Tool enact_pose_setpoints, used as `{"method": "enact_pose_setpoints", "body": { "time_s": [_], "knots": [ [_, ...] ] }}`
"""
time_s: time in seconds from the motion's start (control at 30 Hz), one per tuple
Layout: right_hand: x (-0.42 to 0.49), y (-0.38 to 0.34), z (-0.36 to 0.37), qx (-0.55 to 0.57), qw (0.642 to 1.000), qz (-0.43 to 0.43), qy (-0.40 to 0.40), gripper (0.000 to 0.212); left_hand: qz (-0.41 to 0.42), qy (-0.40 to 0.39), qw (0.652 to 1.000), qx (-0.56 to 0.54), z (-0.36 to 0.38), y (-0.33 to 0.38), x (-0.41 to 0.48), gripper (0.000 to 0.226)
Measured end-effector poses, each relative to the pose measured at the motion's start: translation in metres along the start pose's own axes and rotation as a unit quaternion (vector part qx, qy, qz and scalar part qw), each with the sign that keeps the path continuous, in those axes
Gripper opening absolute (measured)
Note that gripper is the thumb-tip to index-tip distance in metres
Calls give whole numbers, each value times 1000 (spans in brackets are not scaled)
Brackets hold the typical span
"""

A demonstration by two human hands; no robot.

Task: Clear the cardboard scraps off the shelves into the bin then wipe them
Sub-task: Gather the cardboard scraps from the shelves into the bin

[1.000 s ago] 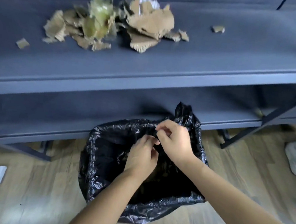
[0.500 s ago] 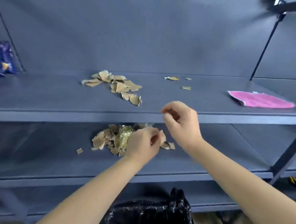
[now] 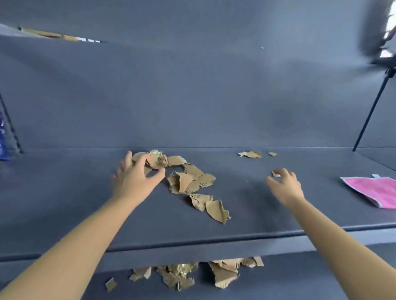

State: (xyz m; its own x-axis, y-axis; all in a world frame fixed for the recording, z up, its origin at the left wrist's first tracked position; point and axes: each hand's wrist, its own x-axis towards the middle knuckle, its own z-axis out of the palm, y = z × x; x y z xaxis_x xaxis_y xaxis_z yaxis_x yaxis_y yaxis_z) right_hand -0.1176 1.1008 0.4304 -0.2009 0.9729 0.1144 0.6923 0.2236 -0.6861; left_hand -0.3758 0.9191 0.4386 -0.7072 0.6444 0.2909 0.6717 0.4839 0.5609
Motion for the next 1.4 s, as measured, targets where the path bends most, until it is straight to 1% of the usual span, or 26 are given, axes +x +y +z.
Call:
{"method": "enact_pose_setpoints", "body": {
  "time_s": [0.07,0.2,0.3,0.4,0.53,0.77,0.93,1.03,1.1,1.2,1.23,1.3,1.4],
  "knots": [
    [13,-3,9,-10,1000,19,15,41,1,-14,1000,25,7,-7,23,54],
    [32,-1,16,-61,998,13,30,44,-8,-51,997,55,26,-6,58,61],
    [49,11,10,-88,995,27,36,47,1,-75,994,81,50,-4,68,63],
    [75,22,3,-103,993,56,34,51,7,-78,990,120,65,-4,76,69],
    [123,20,10,-104,991,79,30,53,21,-95,986,132,69,-5,80,67],
    [192,6,43,-114,992,59,8,55,35,-115,981,155,72,-7,83,64],
    [201,0,60,-157,988,13,-2,55,34,-128,978,161,74,-10,86,65],
    [202,1,60,-174,985,1,0,53,31,-131,978,159,74,-12,86,74],
    [202,3,59,-181,983,0,-9,53,35,-130,978,162,75,-12,86,71],
    [195,-6,61,-183,983,-7,-28,56,31,-132,977,167,74,-10,86,74],
    [189,-13,64,-181,983,-17,-38,54,31,-133,976,167,74,-9,86,73],
    [173,-32,77,-175,980,-62,-66,50,35,-130,978,157,73,-7,85,66],
    [138,-68,106,-136,968,-162,-134,41,39,-124,984,119,71,-6,83,75]
  ]
}}
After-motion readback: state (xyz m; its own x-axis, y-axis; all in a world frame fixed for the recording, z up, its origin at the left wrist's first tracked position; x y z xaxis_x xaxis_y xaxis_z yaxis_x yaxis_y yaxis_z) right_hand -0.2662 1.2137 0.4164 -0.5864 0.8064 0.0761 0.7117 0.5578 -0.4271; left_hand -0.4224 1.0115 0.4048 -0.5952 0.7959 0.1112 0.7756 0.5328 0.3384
